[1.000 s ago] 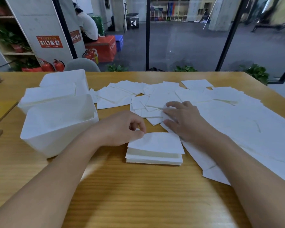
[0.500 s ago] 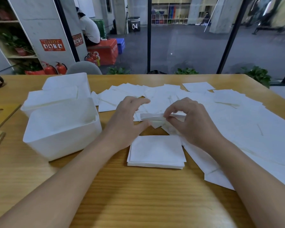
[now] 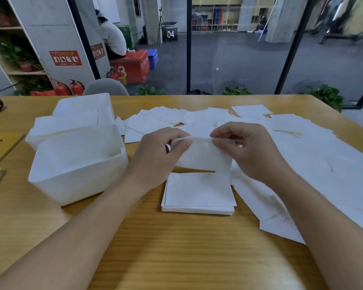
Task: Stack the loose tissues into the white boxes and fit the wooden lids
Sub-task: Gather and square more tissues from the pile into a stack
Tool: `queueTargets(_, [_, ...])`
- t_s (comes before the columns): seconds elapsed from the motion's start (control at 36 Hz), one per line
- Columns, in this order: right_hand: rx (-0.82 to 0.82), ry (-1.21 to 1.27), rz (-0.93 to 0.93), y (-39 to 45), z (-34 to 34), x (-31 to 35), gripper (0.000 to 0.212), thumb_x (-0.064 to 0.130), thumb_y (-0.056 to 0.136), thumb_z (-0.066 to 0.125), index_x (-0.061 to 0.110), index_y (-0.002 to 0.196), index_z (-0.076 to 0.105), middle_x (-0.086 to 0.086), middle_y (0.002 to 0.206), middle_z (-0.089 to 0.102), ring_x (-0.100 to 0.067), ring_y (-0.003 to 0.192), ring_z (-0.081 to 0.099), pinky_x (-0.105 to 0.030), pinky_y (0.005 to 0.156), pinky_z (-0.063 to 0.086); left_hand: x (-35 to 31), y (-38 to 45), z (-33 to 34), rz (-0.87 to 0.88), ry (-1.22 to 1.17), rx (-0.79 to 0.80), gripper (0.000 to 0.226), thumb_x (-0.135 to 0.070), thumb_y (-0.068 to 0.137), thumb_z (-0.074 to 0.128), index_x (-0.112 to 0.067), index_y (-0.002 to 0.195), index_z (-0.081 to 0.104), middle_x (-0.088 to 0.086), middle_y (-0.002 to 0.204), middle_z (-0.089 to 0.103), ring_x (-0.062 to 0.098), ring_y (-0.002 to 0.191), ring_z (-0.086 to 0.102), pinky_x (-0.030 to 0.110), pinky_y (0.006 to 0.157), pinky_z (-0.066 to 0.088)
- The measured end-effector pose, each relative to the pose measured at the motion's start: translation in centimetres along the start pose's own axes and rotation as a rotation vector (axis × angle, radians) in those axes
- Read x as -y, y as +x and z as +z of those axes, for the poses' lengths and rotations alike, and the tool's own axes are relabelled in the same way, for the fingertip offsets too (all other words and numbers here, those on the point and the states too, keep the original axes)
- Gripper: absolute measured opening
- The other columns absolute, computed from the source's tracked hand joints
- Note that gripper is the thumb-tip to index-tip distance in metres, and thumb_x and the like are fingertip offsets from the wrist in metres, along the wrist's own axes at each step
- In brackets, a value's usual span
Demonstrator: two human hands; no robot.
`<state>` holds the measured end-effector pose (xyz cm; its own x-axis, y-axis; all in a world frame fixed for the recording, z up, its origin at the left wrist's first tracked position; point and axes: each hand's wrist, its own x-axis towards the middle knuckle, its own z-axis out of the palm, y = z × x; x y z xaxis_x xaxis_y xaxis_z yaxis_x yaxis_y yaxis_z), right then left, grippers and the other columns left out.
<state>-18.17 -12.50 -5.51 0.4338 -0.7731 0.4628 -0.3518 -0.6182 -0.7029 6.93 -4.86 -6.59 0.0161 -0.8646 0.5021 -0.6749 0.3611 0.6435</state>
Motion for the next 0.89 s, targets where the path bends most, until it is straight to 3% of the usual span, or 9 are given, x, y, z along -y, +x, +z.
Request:
queueTargets(0.11, [0.050,0.149,0.085,0.4,-1.3,0.6,0.006,0.028,0.100,0.080,0.029,0.095,0.084,0.002,0.084,0.078,-0.016,0.075,0.070,-0.027,0.066,0.056,-0.6,0.3,-0.8,-0.006,-0.142,0.031,0.016,-0.032,0.107,0.071,-0.030,0.092,0.078,-0.007,0.072,0.061,0.009,0.067,0.054,0.023,0.063,0.043])
queueTargets(0.17, [0.152,0.209,0.200,0.3,-1.7,0.6,0.010,0.033,0.098,0.083,0.024,0.094,0.083,-0.011,0.072,0.066,-0.021,0.061,0.055,-0.024,0.055,0.047,-0.5,0.5,-1.5,-0.050,-0.167,0.116,0.016,-0.033,0.106,0.073,-0.028,0.092,0.080,0.002,0.069,0.062,0.010,0.062,0.049,0.022,0.060,0.040])
queueTargets(0.25, [0.332,0.246,0.352,0.2,-1.9,0.3,0.017,0.034,0.094,0.087,0.018,0.094,0.081,-0.014,0.068,0.048,-0.027,0.062,0.036,-0.026,0.051,0.035,-0.3,0.6,-2.0,-0.129,-0.139,0.244,0.015,-0.036,0.105,0.074,-0.029,0.093,0.080,-0.007,0.057,0.047,0.009,0.056,0.037,0.016,0.054,0.032])
queueTargets(0.39, [0.542,0.190,0.421,-0.1,-2.0,0.3,0.019,0.038,0.093,0.087,0.022,0.100,0.079,-0.012,0.068,0.063,-0.027,0.060,0.046,-0.035,0.062,0.035,-0.3,0.3,-2.2,-0.221,-0.106,0.359,0.014,-0.038,0.104,0.073,-0.031,0.093,0.078,-0.009,0.055,0.037,0.012,0.052,0.033,0.017,0.050,0.030])
queueTargets(0.47, [0.576,0.133,0.412,-0.3,-1.9,0.1,0.018,0.040,0.092,0.088,0.025,0.097,0.078,-0.011,0.069,0.069,-0.021,0.056,0.053,-0.027,0.055,0.039,-0.1,0.2,-2.4,-0.206,0.021,0.479,0.014,-0.042,0.104,0.071,-0.036,0.093,0.075,-0.009,0.055,0.045,0.010,0.051,0.038,0.019,0.053,0.036])
queueTargets(0.58, [0.569,0.101,0.407,-0.3,-1.7,-0.1,0.017,0.035,0.089,0.091,0.024,0.091,0.077,-0.005,0.063,0.066,-0.017,0.051,0.052,-0.018,0.048,0.041,0.1,0.0,-2.0,-0.187,0.123,0.554,0.016,-0.041,0.102,0.072,-0.036,0.086,0.073,-0.007,0.059,0.054,0.007,0.055,0.044,0.030,0.058,0.040])
queueTargets(0.75, [0.563,-0.066,0.371,-0.1,-1.9,-0.6,0.020,0.048,0.087,0.088,0.032,0.089,0.076,-0.004,0.072,0.078,-0.013,0.051,0.059,-0.020,0.048,0.042,0.7,0.0,-1.9,-0.164,0.164,0.578,0.014,-0.040,0.098,0.073,-0.033,0.086,0.074,0.001,0.074,0.064,0.006,0.061,0.050,0.036,0.062,0.045])
queueTargets(0.83, [0.340,-0.192,0.308,0.4,-1.7,-1.3,0.020,0.048,0.088,0.087,0.033,0.081,0.077,0.009,0.068,0.075,-0.007,0.052,0.060,-0.018,0.049,0.047,0.7,0.1,-2.1,-0.164,0.169,0.574,0.012,-0.042,0.097,0.075,-0.034,0.087,0.076,-0.004,0.076,0.066,0.003,0.063,0.052,0.032,0.063,0.046])
queueTargets(0.89, [0.176,-0.295,0.227,0.4,-1.2,-1.8,0.016,0.044,0.086,0.090,0.036,0.082,0.077,0.018,0.074,0.072,-0.004,0.063,0.062,-0.020,0.055,0.048,0.6,0.1,-2.1,-0.161,0.163,0.556,0.012,-0.044,0.095,0.077,-0.036,0.086,0.077,-0.013,0.080,0.069,0.002,0.068,0.058,0.029,0.064,0.048])
